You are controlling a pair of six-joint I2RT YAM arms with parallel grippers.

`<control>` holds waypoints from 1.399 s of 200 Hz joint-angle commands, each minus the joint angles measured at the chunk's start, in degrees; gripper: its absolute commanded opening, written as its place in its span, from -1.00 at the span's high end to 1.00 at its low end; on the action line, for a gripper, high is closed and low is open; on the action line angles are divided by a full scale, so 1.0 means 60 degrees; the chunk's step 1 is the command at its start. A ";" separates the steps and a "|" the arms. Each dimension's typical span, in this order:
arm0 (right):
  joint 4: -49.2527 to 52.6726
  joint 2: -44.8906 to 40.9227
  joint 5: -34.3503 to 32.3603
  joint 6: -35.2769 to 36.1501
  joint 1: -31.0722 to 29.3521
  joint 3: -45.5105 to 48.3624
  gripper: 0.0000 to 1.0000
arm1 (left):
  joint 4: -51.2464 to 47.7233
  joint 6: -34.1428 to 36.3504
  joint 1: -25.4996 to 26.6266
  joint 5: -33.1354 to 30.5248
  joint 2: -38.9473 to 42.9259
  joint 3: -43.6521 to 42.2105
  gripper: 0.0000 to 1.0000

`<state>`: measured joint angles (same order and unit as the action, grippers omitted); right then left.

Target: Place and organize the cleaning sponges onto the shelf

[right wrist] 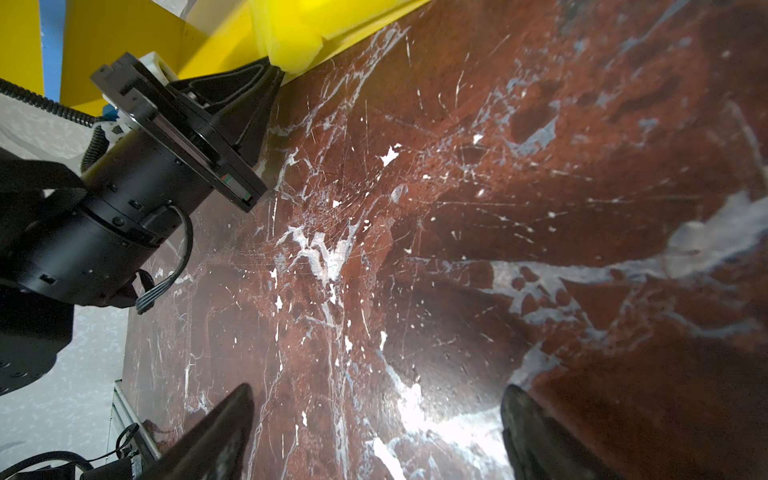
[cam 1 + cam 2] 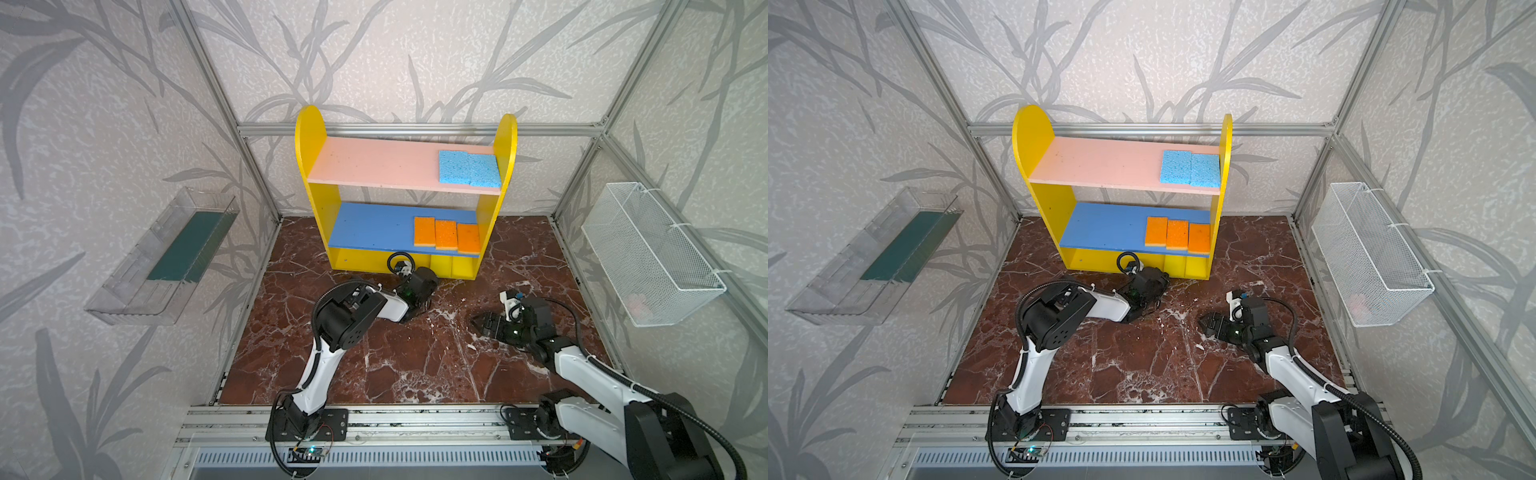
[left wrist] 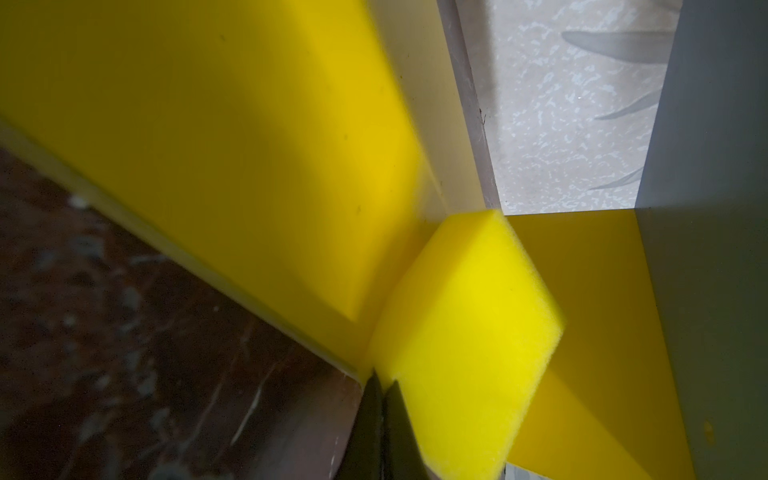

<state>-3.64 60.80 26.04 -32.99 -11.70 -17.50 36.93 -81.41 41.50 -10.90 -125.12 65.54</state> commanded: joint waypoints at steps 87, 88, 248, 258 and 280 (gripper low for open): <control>-0.0199 0.0092 0.0142 -0.0030 -0.0028 0.0118 -0.82 | -0.0618 0.0414 -0.0075 -0.0140 0.0257 0.0506 0.70; -0.0199 0.0092 0.0142 -0.0034 -0.0027 0.0118 -0.82 | -0.0625 0.0414 -0.0082 -0.0143 0.0264 0.0512 0.68; 0.0094 0.0070 0.0010 -0.0009 -0.0028 -0.0041 -0.77 | -0.0540 0.0502 -0.0060 -0.0323 0.1118 -0.0303 -0.40; 0.0144 0.0054 0.0010 -0.0034 -0.0027 -0.0083 -0.72 | -0.0420 0.0515 -0.0060 -0.0311 0.1189 -0.0434 -0.40; 0.0211 -0.0036 0.0024 -0.0123 -0.0032 -0.0149 -0.62 | -0.0019 0.0547 -0.0075 -0.0251 0.1257 -0.0742 -0.31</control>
<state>-3.40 61.08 25.98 -33.23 -11.70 -17.50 34.22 -78.96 41.19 -11.53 -119.96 63.22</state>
